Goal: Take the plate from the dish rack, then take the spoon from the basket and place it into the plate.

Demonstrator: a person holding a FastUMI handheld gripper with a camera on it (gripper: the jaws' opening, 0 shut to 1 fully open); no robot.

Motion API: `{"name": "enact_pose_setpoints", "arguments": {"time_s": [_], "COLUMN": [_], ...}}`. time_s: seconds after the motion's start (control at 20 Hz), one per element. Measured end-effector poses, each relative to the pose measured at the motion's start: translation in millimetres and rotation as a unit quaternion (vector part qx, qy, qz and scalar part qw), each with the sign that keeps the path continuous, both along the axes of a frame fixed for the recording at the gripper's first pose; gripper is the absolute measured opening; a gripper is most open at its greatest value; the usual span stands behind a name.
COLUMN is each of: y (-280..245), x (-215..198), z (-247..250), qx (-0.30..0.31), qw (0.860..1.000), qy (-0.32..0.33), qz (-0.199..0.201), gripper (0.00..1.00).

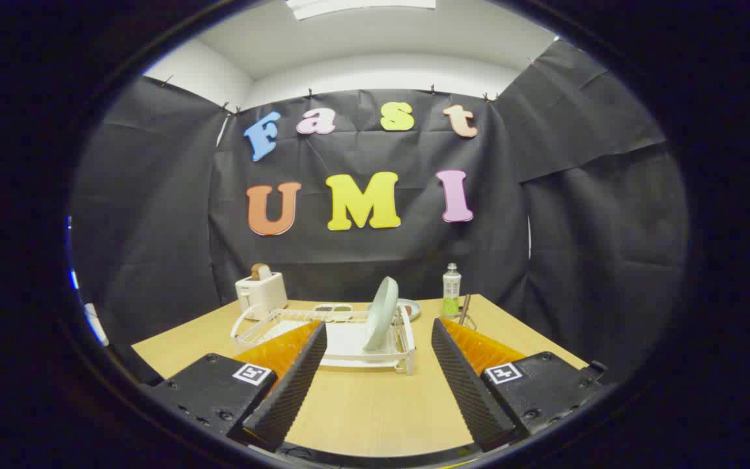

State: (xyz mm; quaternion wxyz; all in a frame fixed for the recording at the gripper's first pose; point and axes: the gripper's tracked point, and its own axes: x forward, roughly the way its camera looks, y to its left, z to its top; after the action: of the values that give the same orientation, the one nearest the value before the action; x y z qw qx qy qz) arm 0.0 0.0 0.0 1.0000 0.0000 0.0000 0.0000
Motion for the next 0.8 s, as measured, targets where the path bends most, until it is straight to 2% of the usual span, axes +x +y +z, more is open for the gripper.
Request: {"name": "enact_pose_setpoints", "arguments": {"time_s": [0.65,0.8], "y": [-8.1,-1.5], "x": [-21.0,-18.6], "z": [17.7,20.9], "qx": [-0.008,-0.005], "qw": [0.999,0.999], "qy": [-0.05,-0.054], "qz": [-0.01,0.006], "gripper": [1.0,1.0]}}
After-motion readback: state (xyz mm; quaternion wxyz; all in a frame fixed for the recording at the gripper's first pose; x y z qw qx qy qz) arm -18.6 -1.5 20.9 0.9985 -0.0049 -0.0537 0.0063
